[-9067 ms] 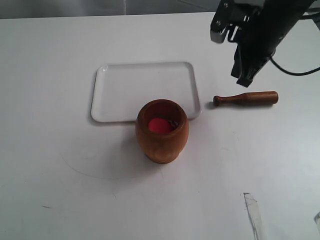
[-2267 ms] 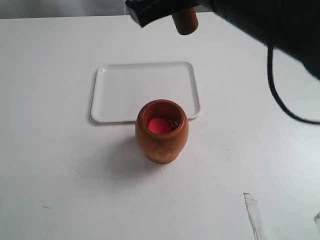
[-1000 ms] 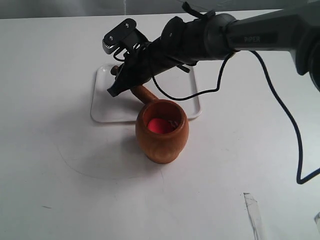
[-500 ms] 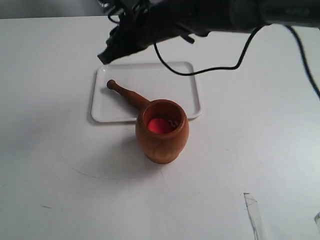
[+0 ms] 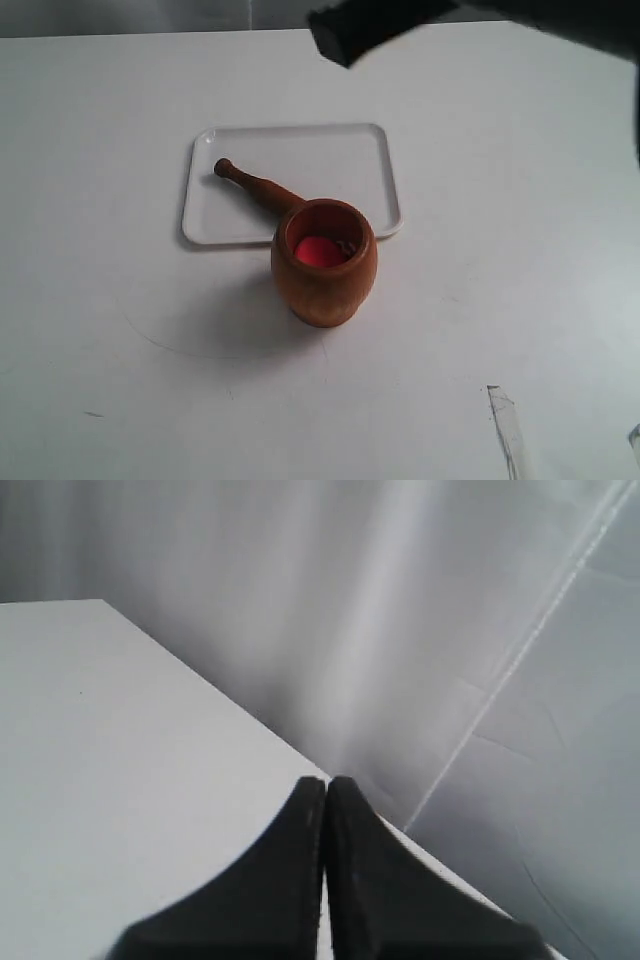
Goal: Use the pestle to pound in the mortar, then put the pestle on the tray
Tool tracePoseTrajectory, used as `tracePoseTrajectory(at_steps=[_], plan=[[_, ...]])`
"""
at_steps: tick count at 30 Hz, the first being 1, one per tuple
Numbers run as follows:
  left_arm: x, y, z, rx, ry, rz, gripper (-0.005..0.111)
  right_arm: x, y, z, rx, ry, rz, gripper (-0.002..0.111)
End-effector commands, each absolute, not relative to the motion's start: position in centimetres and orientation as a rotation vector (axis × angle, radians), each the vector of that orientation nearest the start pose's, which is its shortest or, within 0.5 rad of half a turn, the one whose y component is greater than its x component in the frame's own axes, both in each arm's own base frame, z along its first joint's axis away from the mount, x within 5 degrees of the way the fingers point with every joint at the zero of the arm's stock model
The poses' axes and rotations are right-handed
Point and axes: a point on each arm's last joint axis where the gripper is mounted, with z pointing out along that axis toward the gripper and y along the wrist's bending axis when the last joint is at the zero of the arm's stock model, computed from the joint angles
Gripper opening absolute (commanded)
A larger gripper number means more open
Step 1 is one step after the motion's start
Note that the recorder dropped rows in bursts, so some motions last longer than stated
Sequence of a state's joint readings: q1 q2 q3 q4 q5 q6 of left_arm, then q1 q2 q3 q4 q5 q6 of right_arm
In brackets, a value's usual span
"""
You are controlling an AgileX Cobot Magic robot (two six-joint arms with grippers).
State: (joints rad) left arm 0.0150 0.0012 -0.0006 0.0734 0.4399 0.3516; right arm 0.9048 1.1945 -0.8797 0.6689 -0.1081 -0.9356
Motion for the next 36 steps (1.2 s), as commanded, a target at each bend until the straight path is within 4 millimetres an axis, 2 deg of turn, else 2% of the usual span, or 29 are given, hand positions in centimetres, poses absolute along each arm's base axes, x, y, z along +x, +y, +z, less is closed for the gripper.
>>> tracePoseTrajectory(at_steps=[1,5,9,22,27,31,36], plan=[[5.1,0.3,17.4,0.361,1.897,0.302,0.000,14.2,16.8,32.4,-0.912,1.476,0.385,0.000],[5.1,0.3,17.4,0.361,1.897,0.302,0.000,11.8,14.2,29.1,-0.837,1.639,0.519,0.000],[5.1,0.3,17.4,0.361,1.897,0.302,0.000,11.4,13.5,27.9,-0.760,1.717,0.579,0.000],[5.1,0.3,17.4,0.361,1.897,0.302,0.000,11.3,13.5,27.8,-0.762,1.719,0.577,0.000],[5.1,0.3,17.4,0.361,1.897,0.302,0.000,10.6,12.5,29.0,-0.708,1.673,0.625,0.000],[5.1,0.3,17.4,0.361,1.897,0.302,0.000,9.8,9.9,29.8,-0.596,1.608,0.614,0.000],[5.1,0.3,17.4,0.361,1.897,0.302,0.000,8.4,5.6,28.3,-0.411,1.539,0.505,0.000]])
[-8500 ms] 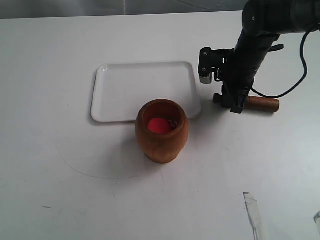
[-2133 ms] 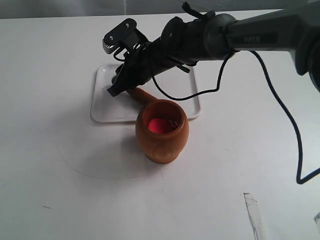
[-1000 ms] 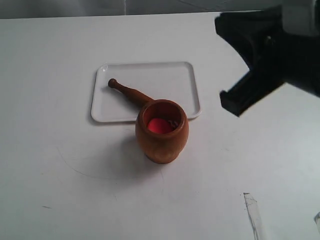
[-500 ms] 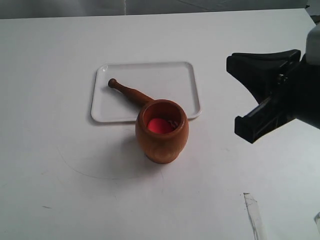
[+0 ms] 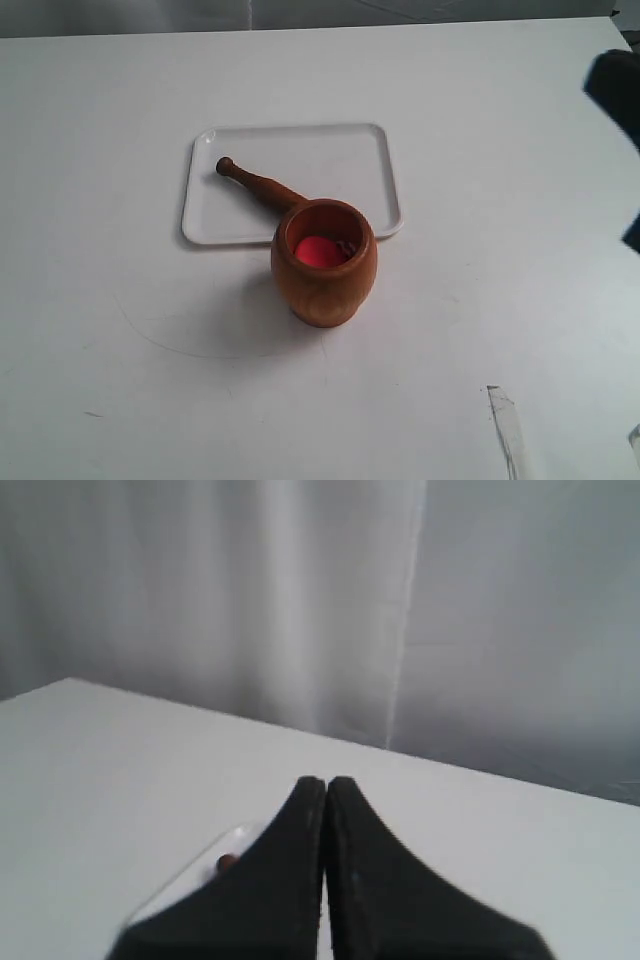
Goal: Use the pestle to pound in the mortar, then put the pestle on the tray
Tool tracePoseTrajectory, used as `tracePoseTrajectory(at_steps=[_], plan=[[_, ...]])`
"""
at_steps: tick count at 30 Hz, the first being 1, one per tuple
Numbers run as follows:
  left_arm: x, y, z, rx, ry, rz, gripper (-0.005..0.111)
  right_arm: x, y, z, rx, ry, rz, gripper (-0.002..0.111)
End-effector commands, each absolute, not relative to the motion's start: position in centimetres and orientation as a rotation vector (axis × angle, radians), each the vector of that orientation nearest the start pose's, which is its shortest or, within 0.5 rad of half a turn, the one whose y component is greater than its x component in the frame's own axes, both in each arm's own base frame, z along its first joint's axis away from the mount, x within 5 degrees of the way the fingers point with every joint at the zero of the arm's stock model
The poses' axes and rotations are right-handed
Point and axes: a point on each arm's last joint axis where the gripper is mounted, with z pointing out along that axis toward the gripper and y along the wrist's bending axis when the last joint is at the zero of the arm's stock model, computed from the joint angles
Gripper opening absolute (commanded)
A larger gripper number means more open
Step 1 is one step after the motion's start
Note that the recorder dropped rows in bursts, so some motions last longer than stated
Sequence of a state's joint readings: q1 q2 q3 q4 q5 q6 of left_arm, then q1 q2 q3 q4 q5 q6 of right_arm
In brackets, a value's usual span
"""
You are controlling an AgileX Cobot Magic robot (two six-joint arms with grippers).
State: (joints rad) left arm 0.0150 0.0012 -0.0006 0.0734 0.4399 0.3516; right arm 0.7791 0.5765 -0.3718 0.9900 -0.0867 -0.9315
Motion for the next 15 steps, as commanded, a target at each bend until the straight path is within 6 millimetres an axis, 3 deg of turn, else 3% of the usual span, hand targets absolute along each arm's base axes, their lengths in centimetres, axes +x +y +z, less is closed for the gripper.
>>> tracePoseTrajectory(at_steps=[1,7,15], plan=[[5.1,0.3,17.4,0.361,1.897,0.302,0.000,8.1,5.0,27.9,-0.382,1.528,0.485,0.000],[5.1,0.3,17.4,0.361,1.897,0.302,0.000,6.2,2.2,24.9,-0.221,1.445,0.366,0.000],[5.1,0.3,17.4,0.361,1.897,0.302,0.000,5.5,0.9,22.1,-0.084,1.416,0.289,0.000]])
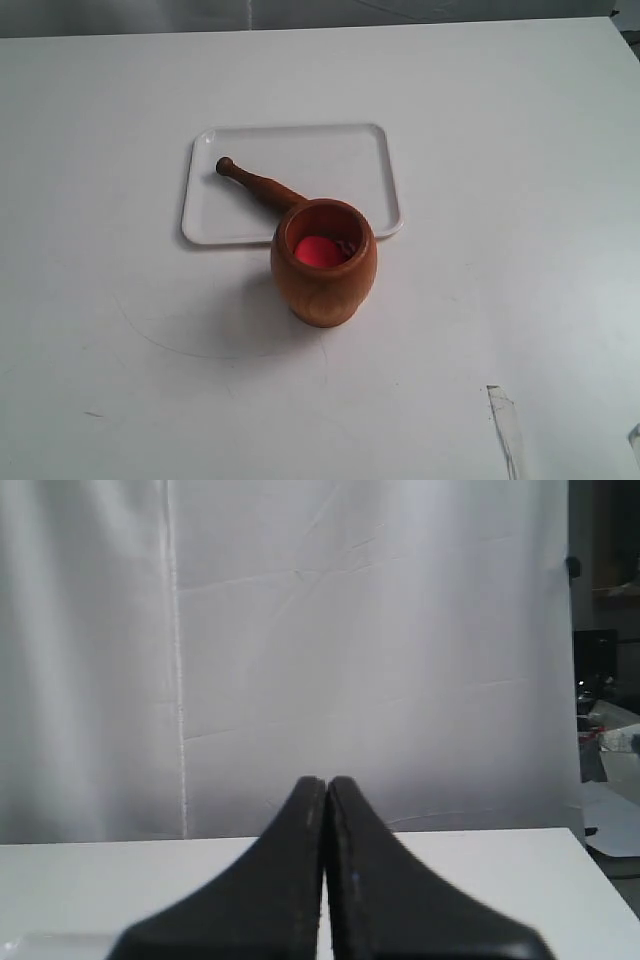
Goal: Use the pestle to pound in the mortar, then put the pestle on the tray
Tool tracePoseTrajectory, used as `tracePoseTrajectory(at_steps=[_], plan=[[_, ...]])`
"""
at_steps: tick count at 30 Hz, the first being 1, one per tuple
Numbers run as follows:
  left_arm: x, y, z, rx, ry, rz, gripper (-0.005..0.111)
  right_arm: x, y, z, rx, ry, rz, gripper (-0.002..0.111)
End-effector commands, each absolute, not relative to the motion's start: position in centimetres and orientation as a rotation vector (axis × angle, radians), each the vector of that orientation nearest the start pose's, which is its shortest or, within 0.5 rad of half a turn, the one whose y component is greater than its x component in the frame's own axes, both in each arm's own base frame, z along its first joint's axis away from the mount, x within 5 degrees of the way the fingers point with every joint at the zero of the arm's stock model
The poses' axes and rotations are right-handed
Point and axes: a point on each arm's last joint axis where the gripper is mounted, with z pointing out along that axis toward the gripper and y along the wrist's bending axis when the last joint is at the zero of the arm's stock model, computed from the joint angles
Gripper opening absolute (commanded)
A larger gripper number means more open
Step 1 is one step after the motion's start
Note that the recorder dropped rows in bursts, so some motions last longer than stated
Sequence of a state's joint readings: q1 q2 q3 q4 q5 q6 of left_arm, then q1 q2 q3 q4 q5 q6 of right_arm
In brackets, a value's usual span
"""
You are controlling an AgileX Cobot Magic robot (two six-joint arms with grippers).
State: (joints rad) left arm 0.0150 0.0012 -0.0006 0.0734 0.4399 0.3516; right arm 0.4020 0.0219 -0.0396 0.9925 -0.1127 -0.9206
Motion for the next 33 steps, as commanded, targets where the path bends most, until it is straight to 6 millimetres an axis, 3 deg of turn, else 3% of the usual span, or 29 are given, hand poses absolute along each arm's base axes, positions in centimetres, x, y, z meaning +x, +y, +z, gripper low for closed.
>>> tracePoseTrajectory(at_steps=[1,15,23,33], plan=[[5.1,0.3,17.4,0.361,1.897,0.302,0.000,5.5,0.9,22.1,-0.074,1.417,0.280,0.000],[5.1,0.3,17.4,0.361,1.897,0.302,0.000,5.5,0.9,22.0,-0.039,1.435,0.316,0.000],[5.1,0.3,17.4,0.361,1.897,0.302,0.000,5.4,1.5,21.6,-0.226,1.434,0.206,0.000],[5.1,0.3,17.4,0.361,1.897,0.302,0.000,5.4,1.5,20.6,-0.244,1.542,0.189,0.000]])
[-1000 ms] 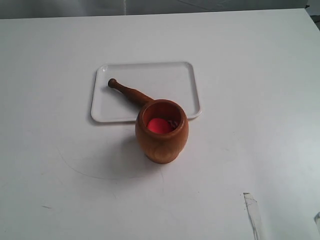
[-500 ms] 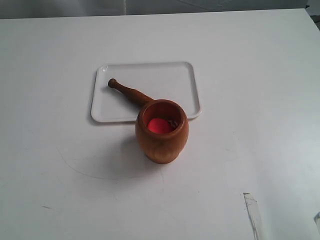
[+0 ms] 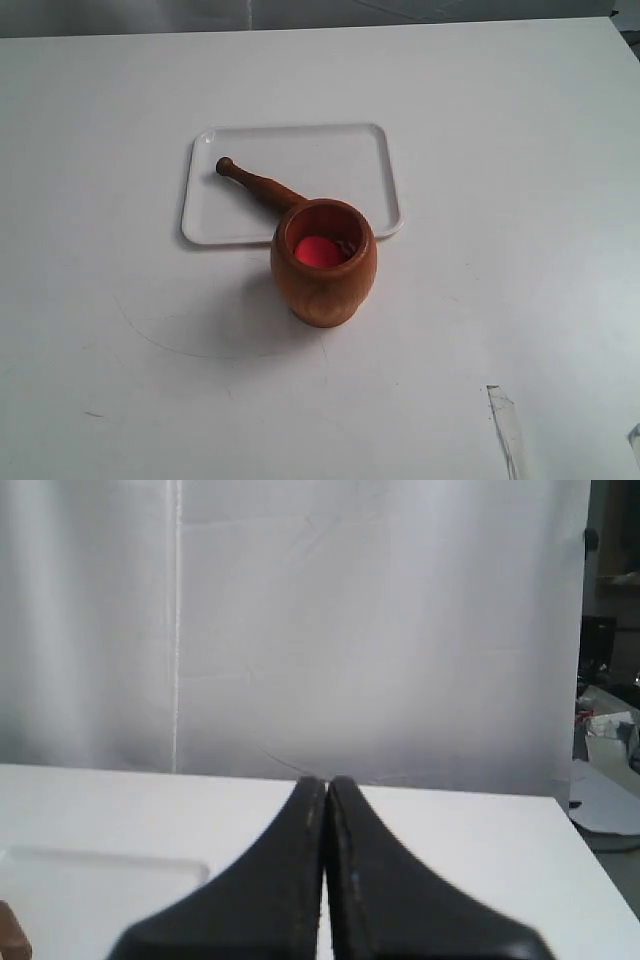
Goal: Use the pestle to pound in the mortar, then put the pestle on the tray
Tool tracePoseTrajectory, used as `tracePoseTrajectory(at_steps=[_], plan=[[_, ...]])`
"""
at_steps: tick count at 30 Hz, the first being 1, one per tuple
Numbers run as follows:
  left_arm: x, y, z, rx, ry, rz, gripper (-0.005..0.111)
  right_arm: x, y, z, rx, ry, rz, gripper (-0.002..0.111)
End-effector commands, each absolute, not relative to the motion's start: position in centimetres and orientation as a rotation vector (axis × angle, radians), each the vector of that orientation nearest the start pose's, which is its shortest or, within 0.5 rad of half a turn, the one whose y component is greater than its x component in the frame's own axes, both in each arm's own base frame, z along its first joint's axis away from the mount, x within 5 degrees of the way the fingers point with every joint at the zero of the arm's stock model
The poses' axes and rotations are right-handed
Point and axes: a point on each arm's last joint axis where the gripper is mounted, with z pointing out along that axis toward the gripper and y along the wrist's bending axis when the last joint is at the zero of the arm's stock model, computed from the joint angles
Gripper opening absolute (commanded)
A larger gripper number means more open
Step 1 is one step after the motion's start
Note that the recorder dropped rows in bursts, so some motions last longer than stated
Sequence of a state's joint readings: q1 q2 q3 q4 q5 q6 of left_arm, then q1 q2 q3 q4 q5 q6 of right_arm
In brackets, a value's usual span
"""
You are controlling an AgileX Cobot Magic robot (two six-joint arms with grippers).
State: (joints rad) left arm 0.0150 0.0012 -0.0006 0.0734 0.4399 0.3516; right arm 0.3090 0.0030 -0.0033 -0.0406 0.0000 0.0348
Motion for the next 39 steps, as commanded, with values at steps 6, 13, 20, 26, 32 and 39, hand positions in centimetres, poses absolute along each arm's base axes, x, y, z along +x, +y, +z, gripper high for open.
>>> tracePoseTrajectory(at_steps=[6,13,20,26,32,39], plan=[[5.1,0.3,17.4,0.361,1.897,0.302,0.000,5.6,0.7,20.5,-0.138,1.564,0.066,0.000],[5.1,0.3,17.4,0.361,1.897,0.302,0.000,5.6,0.2,19.9,-0.101,1.640,-0.007,0.000],[5.1,0.3,17.4,0.361,1.897,0.302,0.000,5.6,0.2,19.8,-0.100,1.648,-0.008,0.000],[5.1,0.3,17.4,0.361,1.897,0.302,0.000,5.6,0.2,19.8,-0.094,1.648,-0.002,0.000],[5.1,0.3,17.4,0.361,1.897,0.302,0.000,5.6,0.2,19.8,-0.091,1.648,0.002,0.000],[5.1,0.3,17.4,0.361,1.897,0.302,0.000,5.6,0.2,19.8,-0.091,1.648,0.002,0.000]])
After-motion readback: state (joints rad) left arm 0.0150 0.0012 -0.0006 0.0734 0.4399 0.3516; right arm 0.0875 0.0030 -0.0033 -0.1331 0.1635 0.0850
